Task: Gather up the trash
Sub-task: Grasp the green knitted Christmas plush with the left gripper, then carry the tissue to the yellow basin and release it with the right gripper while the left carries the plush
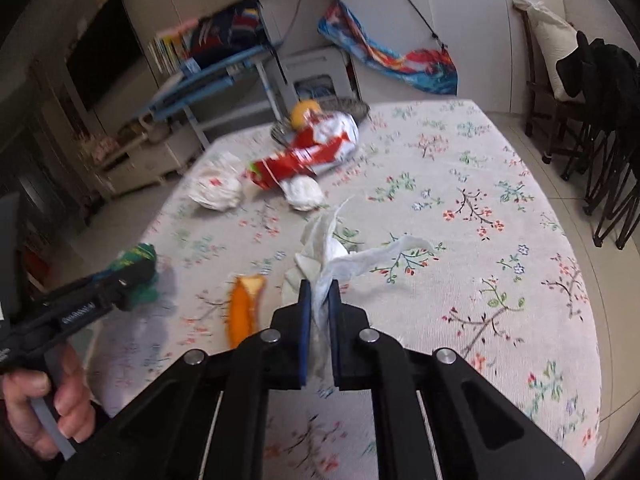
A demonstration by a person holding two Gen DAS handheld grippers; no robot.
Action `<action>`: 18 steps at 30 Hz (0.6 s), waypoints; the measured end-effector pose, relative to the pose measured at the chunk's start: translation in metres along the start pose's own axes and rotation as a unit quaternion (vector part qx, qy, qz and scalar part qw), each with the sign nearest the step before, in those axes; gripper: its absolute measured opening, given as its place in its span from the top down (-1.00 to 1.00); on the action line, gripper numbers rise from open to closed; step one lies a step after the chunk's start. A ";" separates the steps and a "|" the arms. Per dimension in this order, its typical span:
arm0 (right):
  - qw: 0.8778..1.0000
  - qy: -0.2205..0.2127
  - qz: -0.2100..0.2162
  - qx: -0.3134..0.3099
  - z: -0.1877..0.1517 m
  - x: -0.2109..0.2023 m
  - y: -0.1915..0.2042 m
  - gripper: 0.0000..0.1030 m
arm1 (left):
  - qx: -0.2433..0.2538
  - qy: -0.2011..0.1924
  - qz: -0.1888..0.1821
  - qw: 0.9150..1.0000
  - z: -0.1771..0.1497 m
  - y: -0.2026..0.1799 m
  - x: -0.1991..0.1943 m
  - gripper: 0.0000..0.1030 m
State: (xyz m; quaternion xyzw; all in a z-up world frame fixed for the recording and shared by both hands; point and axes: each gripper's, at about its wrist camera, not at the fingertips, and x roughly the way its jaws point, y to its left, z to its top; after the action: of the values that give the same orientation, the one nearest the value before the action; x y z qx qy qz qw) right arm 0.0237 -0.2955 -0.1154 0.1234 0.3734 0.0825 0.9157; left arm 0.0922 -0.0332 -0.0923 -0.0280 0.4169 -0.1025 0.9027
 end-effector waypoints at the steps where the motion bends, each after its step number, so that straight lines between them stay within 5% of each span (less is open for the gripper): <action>1: 1.000 -0.004 0.006 0.002 -0.001 -0.003 0.002 0.82 | 0.000 -0.002 -0.001 1.000 -0.001 0.000 -0.003 0.37; 18: 0.998 -0.024 0.058 -0.007 -0.051 -0.051 0.036 0.82 | 0.003 -0.012 -0.007 1.000 -0.059 0.005 -0.061 0.37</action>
State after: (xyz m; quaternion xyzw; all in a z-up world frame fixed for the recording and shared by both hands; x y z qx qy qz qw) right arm -0.0502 -0.2650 -0.1061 0.1400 0.3432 0.1349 0.9189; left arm 0.0097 -0.0140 -0.0859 -0.0298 0.4051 -0.1098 0.9072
